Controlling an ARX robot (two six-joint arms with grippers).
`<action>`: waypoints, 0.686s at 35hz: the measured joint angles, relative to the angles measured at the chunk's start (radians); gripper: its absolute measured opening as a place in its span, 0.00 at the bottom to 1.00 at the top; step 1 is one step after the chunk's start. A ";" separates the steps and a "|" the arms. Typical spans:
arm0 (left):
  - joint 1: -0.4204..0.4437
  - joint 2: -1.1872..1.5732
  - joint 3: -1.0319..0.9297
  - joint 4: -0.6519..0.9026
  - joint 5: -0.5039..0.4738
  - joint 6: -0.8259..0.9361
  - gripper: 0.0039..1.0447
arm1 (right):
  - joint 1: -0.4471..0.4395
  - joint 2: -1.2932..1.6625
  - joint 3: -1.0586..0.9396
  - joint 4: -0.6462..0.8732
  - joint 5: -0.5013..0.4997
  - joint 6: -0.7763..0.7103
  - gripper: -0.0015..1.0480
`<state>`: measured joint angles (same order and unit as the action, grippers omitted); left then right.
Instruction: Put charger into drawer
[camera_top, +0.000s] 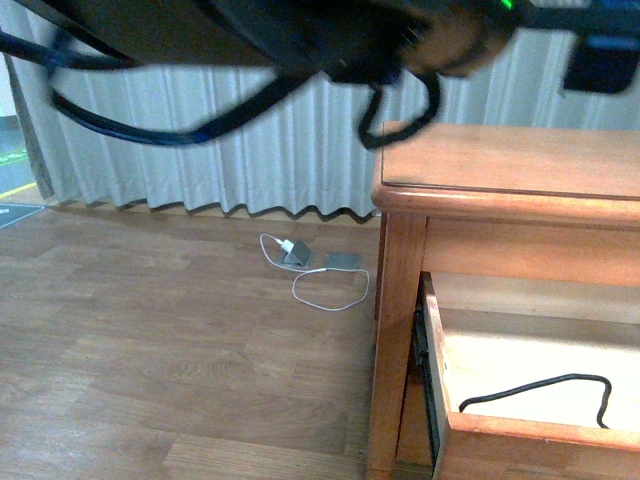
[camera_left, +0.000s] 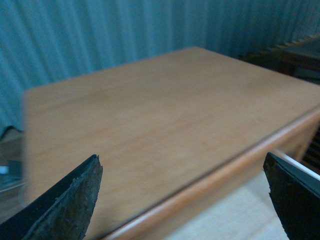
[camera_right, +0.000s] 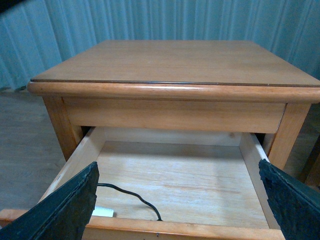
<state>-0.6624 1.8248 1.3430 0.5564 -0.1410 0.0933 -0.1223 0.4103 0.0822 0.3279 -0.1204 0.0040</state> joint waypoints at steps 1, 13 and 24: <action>0.021 -0.060 -0.047 0.006 -0.034 0.000 0.94 | 0.000 0.000 0.000 0.000 0.000 0.000 0.91; 0.153 -0.625 -0.636 0.026 -0.235 0.001 0.94 | 0.000 0.000 0.000 0.000 0.000 0.000 0.91; 0.202 -1.202 -1.025 -0.315 -0.470 -0.231 0.94 | 0.000 0.000 0.000 0.000 0.000 0.000 0.91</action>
<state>-0.4606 0.6224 0.3176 0.2417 -0.6106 -0.1375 -0.1223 0.4103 0.0822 0.3279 -0.1204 0.0040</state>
